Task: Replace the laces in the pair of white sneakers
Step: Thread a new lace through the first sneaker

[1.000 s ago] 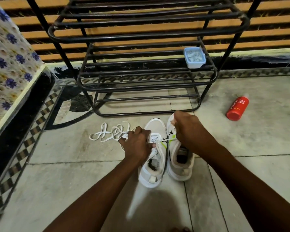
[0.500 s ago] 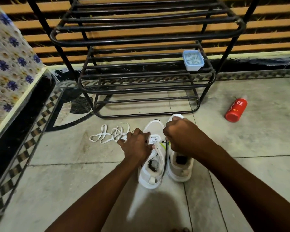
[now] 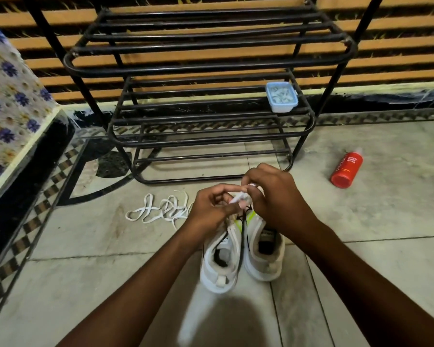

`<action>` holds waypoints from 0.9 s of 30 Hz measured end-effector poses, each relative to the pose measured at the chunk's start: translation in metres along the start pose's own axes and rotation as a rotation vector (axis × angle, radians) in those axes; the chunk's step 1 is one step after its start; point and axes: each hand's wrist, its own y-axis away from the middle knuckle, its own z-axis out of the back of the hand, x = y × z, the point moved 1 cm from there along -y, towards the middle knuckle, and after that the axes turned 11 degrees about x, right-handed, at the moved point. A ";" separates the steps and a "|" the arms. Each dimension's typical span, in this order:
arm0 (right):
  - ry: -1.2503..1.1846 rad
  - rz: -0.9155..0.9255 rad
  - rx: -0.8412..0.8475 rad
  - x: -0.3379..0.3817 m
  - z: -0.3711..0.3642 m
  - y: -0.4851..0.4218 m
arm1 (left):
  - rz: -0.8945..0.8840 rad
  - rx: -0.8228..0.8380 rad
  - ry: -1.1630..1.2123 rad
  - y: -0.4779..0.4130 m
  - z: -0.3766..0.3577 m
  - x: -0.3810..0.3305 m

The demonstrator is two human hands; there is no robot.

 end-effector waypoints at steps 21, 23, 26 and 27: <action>0.072 -0.605 0.290 -0.081 -0.019 0.039 | 0.393 -0.503 0.656 -0.014 0.049 0.018; 0.031 -0.626 0.279 -0.085 -0.021 0.042 | 0.373 -0.507 0.630 -0.013 0.044 0.018; -0.025 -0.556 0.184 -0.081 -0.024 0.042 | 0.285 -0.447 0.585 -0.014 0.036 0.010; -0.048 -0.541 0.137 -0.077 -0.025 0.042 | 0.257 -0.411 0.555 -0.015 0.033 0.007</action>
